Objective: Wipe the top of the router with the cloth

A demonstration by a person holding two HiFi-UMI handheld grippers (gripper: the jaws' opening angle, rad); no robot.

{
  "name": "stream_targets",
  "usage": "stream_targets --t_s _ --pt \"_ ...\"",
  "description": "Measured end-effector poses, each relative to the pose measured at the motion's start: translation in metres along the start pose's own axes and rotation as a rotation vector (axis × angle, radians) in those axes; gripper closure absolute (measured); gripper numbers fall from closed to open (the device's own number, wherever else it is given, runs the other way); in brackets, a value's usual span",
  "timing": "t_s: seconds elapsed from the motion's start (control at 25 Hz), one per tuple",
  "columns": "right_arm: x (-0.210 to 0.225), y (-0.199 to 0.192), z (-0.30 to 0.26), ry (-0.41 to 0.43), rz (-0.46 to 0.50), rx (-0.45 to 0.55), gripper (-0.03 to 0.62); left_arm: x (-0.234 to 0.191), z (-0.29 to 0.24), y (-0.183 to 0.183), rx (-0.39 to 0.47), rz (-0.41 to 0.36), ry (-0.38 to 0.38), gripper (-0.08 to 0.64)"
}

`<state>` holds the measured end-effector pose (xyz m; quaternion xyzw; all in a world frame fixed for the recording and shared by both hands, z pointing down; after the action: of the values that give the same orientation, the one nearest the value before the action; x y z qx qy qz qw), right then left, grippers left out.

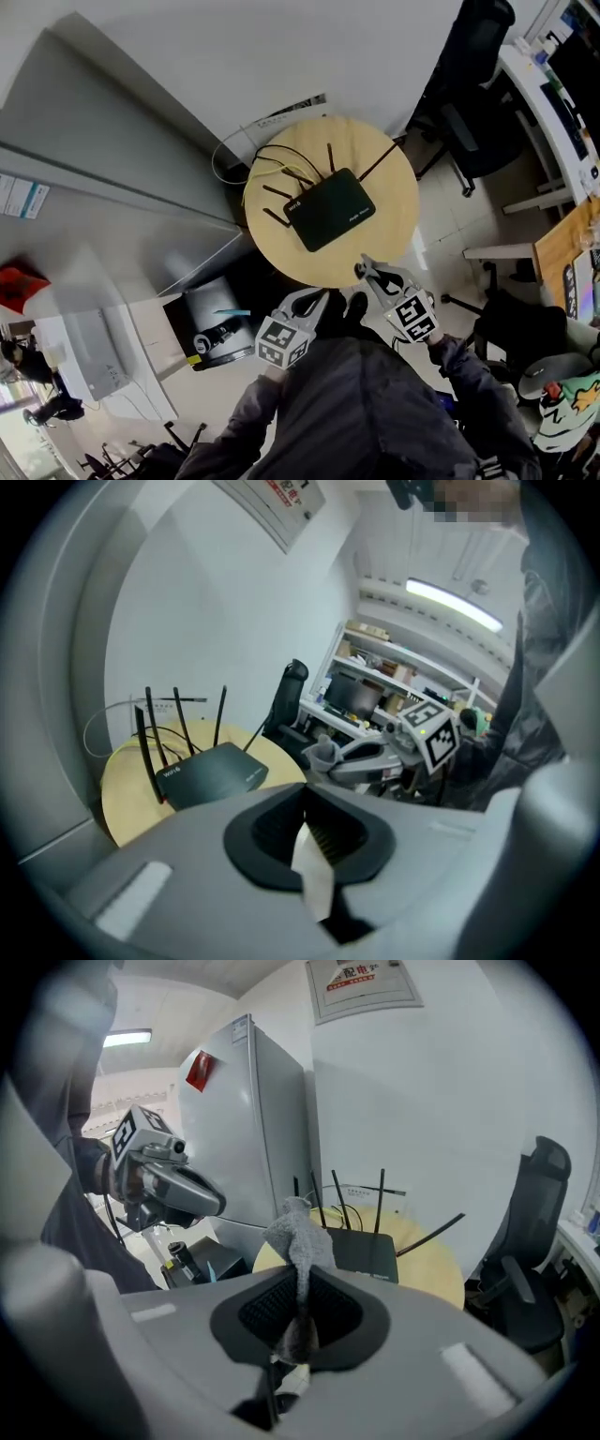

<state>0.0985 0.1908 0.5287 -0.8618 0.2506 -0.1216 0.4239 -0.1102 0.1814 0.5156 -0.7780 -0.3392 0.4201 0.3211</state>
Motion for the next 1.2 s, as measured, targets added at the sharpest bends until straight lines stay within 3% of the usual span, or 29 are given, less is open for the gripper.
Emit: stream_targets --t_s 0.36,0.6,0.92,1.2 --pt "0.032 0.058 -0.153 0.096 -0.101 -0.134 0.565 -0.061 0.0 0.026 0.096 0.045 -0.003 0.56" --pt "0.021 0.072 -0.269 0.135 -0.102 -0.287 0.565 -0.091 0.025 0.03 0.135 0.104 0.07 0.56" --pt "0.002 0.065 -0.321 0.176 0.023 -0.391 0.565 -0.103 0.024 0.033 0.145 0.145 0.117 0.56" --pt "0.019 0.059 -0.326 0.189 0.007 -0.416 0.563 -0.109 0.022 0.039 0.135 0.162 0.15 0.56"
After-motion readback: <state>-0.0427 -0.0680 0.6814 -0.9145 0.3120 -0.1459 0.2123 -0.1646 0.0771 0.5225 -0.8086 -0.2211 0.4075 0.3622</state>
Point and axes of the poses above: the fingertips, and each gripper's own axes: z backward along the fingers, x to its right, y out of its top, the point moved 8 cm from there along z, backward along the fingers, and after that the axes turned 7 degrees about -y, right-handed, at the moved point
